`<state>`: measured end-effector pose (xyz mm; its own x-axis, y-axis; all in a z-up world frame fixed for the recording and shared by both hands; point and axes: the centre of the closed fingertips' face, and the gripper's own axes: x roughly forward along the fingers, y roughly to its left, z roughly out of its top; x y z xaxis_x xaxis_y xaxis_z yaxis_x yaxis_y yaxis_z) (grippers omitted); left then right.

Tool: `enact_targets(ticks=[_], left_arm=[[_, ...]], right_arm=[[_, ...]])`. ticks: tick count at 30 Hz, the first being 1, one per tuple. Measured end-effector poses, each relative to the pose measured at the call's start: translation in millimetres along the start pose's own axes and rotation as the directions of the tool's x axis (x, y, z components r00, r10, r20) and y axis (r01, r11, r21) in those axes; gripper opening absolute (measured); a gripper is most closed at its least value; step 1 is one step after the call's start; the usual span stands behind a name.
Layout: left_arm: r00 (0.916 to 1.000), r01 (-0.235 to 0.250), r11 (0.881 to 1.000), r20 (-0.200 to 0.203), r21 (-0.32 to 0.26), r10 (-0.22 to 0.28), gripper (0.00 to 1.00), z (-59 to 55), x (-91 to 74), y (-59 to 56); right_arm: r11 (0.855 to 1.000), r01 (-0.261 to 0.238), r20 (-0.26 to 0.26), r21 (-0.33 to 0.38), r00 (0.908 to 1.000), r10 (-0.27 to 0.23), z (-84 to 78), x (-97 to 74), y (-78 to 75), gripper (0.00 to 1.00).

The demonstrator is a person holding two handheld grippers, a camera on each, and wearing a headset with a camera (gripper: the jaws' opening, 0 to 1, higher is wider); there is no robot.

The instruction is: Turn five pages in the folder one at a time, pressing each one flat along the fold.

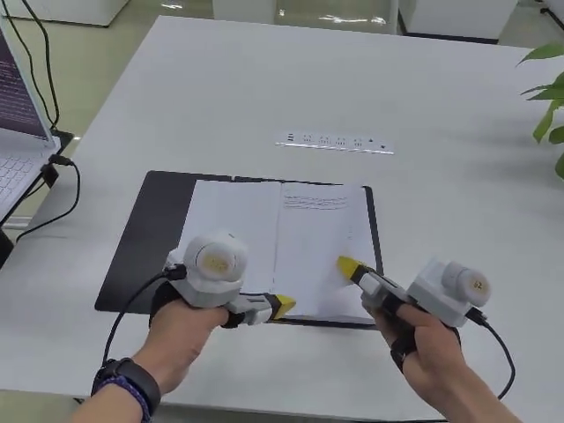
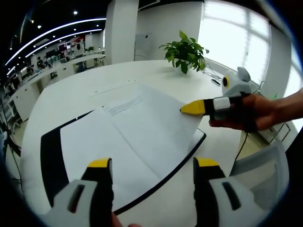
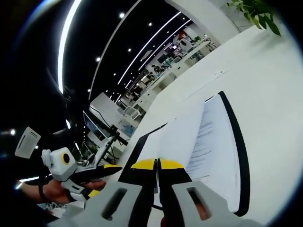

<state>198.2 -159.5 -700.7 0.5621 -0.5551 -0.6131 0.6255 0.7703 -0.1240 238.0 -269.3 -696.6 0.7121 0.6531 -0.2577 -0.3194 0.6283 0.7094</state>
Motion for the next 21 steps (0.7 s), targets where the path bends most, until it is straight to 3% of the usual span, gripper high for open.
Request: enact_targets(ticks=[21], left_arm=[[0.9957, -0.087, 0.993, 0.023, -0.080, 0.089, 0.69, -24.7, -44.7, 37.4]], right_arm=[[0.997, -0.068, -0.085, -0.044, 0.9943, 0.064, -17.9, 39.0, 41.9, 0.00]])
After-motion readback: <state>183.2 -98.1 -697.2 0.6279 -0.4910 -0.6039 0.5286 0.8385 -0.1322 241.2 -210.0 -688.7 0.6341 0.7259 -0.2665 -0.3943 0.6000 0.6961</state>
